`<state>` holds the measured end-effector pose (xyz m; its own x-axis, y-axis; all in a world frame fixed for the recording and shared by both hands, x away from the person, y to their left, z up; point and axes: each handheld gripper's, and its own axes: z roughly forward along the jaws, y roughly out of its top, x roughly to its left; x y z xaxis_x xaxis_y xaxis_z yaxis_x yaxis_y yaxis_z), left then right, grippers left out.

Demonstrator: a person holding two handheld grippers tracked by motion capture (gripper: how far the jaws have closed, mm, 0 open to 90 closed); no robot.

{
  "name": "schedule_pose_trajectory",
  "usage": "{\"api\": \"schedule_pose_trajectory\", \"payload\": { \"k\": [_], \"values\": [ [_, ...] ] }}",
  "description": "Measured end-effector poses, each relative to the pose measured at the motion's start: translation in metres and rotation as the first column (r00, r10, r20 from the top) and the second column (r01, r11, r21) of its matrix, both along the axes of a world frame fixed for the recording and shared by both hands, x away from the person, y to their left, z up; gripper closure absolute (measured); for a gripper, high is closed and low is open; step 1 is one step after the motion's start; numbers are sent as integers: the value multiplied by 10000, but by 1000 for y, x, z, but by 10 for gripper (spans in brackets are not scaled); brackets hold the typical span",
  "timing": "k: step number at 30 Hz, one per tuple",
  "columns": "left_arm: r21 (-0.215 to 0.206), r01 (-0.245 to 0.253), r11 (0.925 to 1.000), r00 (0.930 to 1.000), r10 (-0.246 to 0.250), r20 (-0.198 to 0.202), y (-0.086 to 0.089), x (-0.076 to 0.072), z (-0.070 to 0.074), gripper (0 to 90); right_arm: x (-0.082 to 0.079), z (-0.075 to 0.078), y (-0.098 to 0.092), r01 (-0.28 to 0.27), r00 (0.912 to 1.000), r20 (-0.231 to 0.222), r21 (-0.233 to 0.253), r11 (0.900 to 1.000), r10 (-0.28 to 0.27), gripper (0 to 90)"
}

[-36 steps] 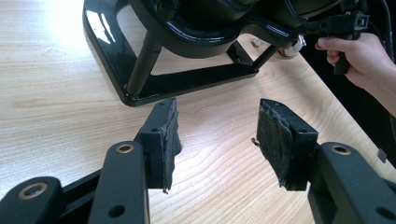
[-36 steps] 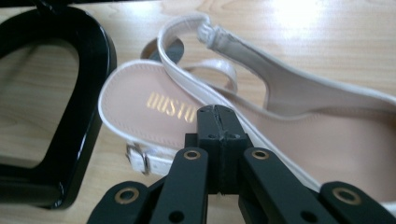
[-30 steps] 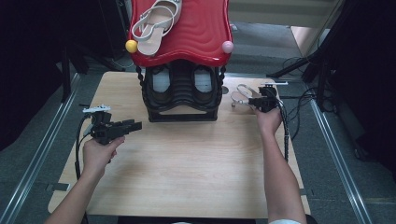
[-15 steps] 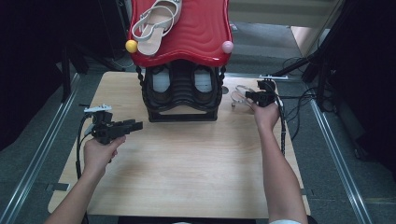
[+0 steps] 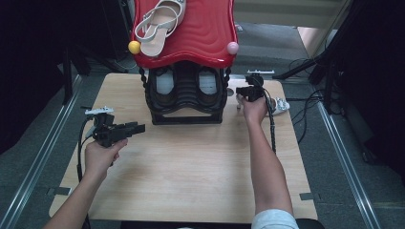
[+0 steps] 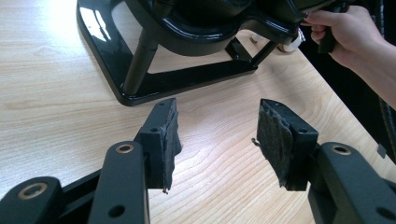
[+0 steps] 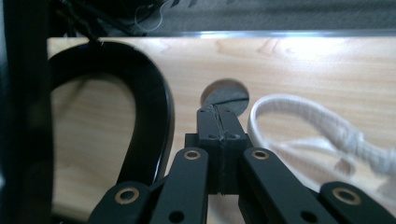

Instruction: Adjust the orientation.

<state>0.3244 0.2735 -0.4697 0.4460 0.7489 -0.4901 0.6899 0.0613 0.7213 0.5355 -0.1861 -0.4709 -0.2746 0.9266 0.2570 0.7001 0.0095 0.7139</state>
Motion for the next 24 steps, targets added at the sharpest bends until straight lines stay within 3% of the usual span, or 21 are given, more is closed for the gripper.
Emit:
{"api": "schedule_pose_trajectory", "payload": {
  "k": [3, 5, 10, 17, 24],
  "values": [
    [-39, 23, 10000, 10000, -23, 9, 1, 0, 0, 487, 8, -1, 1, 198, 9990, -387, -78, 9998, -200, 900],
    [-15, 54, 10000, 10000, -54, 55, 1, 0, 0, 486, 11, -4, 4, 155, 9991, -381, -446, 9989, -172, 900],
    [42, 85, 10000, 10000, -85, 11, 1, 1, -1, 486, 8, -3, 5, 11, 9986, -530, -498, 9988, -37, 900],
    [52, 124, 9999, 9999, -123, -47, -3, 0, 0, 486, -7, -6, -3, -6, 9984, -564, 17, 10000, 7, 900],
    [110, 142, 9998, 9999, -142, 6, -5, -1, -1, 485, -25, -6, -10, -402, 9972, -622, 44, 9992, 404, 900]
  ]
}}
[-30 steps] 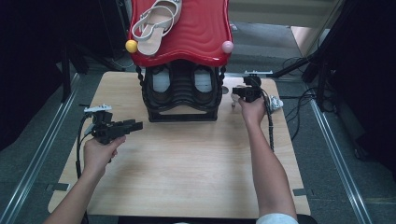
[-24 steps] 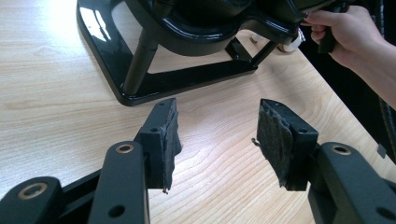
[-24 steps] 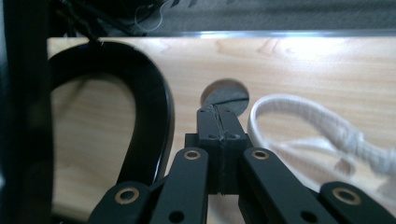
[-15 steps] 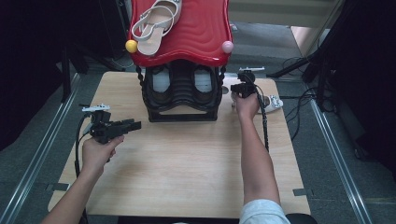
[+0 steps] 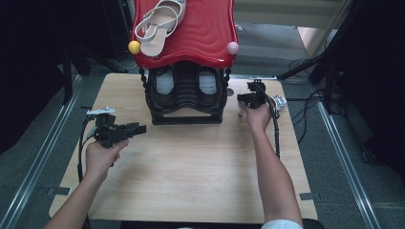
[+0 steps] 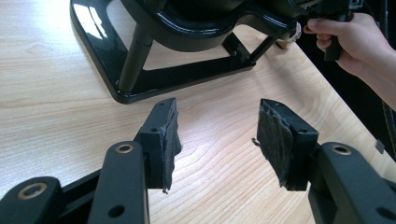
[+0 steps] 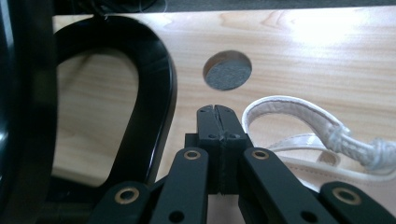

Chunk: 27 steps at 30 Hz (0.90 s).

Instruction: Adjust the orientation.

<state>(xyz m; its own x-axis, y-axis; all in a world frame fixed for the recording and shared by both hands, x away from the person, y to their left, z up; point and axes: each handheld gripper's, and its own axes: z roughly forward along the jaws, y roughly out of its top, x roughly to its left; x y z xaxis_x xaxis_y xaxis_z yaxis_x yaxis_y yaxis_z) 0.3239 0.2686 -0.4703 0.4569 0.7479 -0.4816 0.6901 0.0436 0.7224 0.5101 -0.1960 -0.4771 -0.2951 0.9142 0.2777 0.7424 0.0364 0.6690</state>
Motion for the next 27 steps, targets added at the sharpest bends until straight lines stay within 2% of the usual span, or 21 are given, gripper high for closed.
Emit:
{"api": "schedule_pose_trajectory", "payload": {
  "k": [4, 9, 11, 19, 27],
  "values": [
    [10, 15, 10000, 10000, -15, 17, 1, -1, 1, 485, -6, 1, -5, -29, 9998, -213, -81, 10000, 27, 900],
    [-45, -76, 10000, 10000, 76, -32, 2, 0, 0, 483, -18, 0, -10, -45, 9999, -154, 32, 10000, 46, 900],
    [-20, -58, 10000, 10000, 58, -48, 2, 0, 0, 483, -23, 0, -12, -165, 9999, -9, -150, 9998, 165, 900],
    [-30, -83, 10000, 10000, 83, -37, 2, 0, 0, 481, -40, 0, -21, -272, 9996, -113, -129, 9995, 271, 900],
    [-77, -100, 9999, 9999, 100, 3, 2, 0, 1, 480, -62, -3, -36, -323, 9993, 195, 11, 9995, 323, 900]
  ]
}}
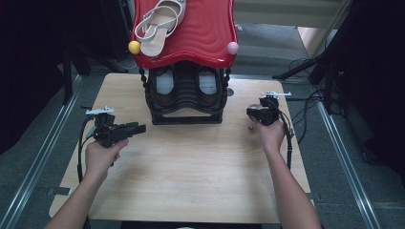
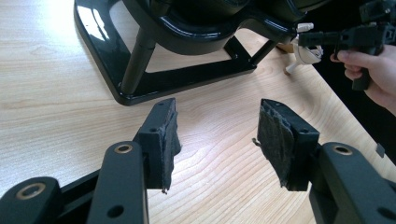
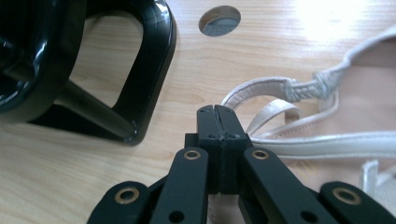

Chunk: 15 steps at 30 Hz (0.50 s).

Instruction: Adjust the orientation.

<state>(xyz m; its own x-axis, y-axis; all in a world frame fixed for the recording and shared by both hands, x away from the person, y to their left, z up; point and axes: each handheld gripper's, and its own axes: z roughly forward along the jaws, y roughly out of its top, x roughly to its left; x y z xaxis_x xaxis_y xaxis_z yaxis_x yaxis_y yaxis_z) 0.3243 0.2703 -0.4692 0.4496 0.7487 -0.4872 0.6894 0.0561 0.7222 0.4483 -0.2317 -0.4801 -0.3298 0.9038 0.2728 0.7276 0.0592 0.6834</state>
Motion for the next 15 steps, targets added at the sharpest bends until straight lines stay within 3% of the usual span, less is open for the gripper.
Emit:
{"api": "schedule_pose_trajectory", "payload": {
  "k": [5, 15],
  "values": [
    [53, -29, 10000, 10000, 28, 9, 0, 1, 0, 480, -11, 0, -8, 25, 10000, 54, -189, 9998, -24, 900],
    [152, 54, 9999, 10000, -54, 31, -3, 5, 0, 480, -27, 0, -29, 178, 9998, 114, -126, 9998, -176, 900]
  ]
}}
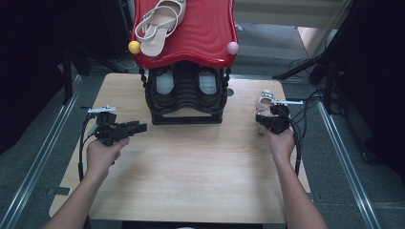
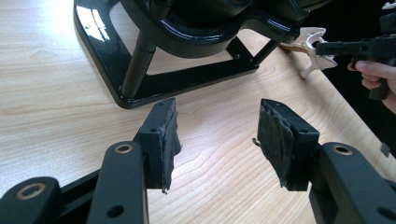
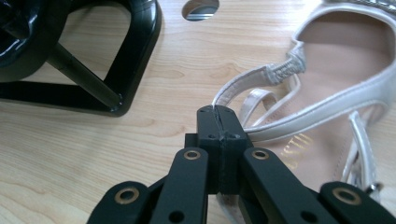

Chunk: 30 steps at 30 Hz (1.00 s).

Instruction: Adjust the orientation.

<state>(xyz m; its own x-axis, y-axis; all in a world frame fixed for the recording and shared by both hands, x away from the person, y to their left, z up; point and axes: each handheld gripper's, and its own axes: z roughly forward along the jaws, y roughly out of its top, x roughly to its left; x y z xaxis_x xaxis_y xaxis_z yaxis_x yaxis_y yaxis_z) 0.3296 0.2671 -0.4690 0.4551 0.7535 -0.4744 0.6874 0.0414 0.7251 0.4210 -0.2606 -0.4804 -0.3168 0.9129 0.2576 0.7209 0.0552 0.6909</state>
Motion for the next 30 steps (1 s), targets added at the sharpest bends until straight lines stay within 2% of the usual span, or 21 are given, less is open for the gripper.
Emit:
{"api": "schedule_pose_trajectory", "payload": {
  "k": [8, 12, 14, 23, 26, 30],
  "values": [
    [-24, -18, 10000, 10000, 19, 25, 0, 4, 1, 481, -10, -1, -17, 138, 9999, 79, 42, 9999, -139, 900],
    [81, -7, 10000, 10000, 7, 60, 0, 5, 1, 481, -14, 0, -26, 293, 9995, 111, 296, 9991, -296, 900],
    [129, 14, 9999, 10000, -14, 50, 0, 6, 1, 481, -16, 0, -29, 204, 9996, 199, 223, 9995, -209, 900],
    [168, -8, 9999, 10000, 7, 57, 0, 6, 1, 481, -17, 0, -32, 249, 9995, 184, 330, 9991, -255, 900],
    [185, -5, 9998, 10000, 4, 71, 0, 6, 1, 481, -19, 5, -31, 187, 9988, 446, 501, 9986, -209, 900],
    [187, 6, 9998, 10000, -7, 54, 0, 6, 1, 481, -17, 12, -25, 57, 9985, 534, 632, 9980, -90, 889]
  ]
}}
